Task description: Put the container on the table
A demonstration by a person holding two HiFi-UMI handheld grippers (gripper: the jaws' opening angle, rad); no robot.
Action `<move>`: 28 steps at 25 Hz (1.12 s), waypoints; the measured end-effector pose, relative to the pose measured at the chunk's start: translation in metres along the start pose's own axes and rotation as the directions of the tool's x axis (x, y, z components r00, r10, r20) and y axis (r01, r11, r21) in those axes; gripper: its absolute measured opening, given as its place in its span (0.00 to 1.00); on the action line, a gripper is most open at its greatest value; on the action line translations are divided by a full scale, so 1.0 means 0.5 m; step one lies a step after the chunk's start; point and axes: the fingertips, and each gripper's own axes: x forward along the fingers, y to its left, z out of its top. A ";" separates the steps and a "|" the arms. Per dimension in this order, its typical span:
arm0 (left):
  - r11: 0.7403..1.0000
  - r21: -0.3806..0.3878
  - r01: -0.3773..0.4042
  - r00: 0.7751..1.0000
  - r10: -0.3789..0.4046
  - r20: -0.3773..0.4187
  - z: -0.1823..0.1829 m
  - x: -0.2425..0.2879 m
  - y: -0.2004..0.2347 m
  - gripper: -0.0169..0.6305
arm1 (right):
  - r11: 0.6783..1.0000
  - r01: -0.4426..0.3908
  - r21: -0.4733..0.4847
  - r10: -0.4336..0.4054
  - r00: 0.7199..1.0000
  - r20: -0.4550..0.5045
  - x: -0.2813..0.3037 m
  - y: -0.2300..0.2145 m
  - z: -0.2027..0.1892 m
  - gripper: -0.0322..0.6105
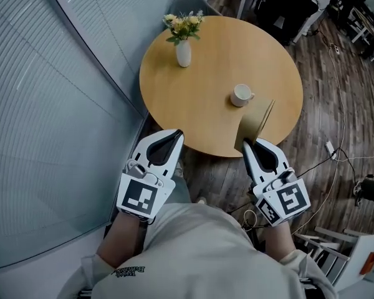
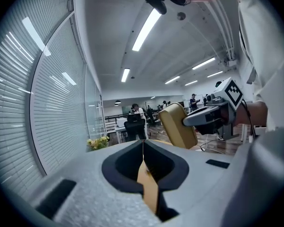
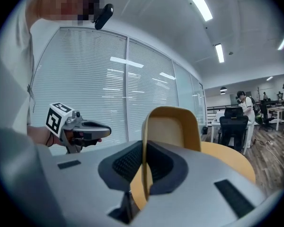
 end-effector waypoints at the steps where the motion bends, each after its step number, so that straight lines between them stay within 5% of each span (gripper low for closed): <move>1: 1.000 -0.004 0.003 1.000 -0.003 -0.004 -0.004 0.008 0.015 0.06 | 1.000 0.005 0.000 -0.005 1.000 -0.004 0.015 -0.004 0.000 0.11; 28: 0.996 -0.053 0.075 0.997 -0.076 -0.023 -0.045 0.164 0.338 0.06 | 0.996 0.086 -0.020 -0.088 0.994 -0.067 0.351 -0.068 0.049 0.11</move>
